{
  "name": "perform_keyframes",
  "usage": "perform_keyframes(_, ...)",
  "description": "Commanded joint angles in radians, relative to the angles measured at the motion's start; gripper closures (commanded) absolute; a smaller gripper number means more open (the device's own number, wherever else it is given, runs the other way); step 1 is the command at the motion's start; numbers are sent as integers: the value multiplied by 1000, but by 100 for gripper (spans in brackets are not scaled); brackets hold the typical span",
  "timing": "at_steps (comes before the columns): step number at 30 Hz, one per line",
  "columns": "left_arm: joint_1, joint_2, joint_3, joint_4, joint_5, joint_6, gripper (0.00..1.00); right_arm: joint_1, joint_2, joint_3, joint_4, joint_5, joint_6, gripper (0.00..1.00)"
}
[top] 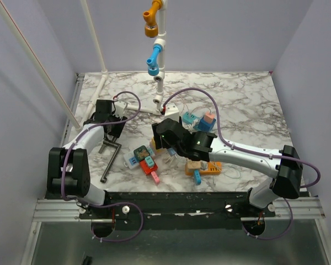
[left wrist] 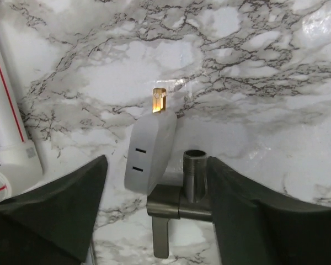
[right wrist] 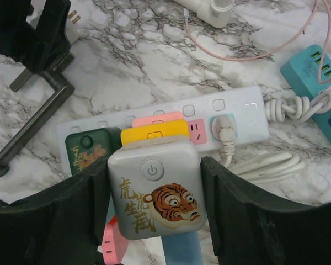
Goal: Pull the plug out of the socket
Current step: Place the plug at the center of the board, then remove the plug from the socket.
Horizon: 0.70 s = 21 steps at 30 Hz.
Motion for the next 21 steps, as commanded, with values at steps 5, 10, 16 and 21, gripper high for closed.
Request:
perform_keyframes(5, 6, -264, 16, -140, 173, 18, 1, -23, 10, -22, -104, 20, -14, 45)
perform_keyframes(10, 5, -468, 120, -383, 418, 68, 2, -23, 4, -3, -96, 7, -23, 32)
perform_keyframes(16, -122, -676, 107, -516, 499, 162, 2, -22, -10, 55, -112, -13, -48, 6)
perform_keyframes(21, -286, -658, 143, -521, 446, 98, 2, -23, -102, 56, -125, -63, -61, 0)
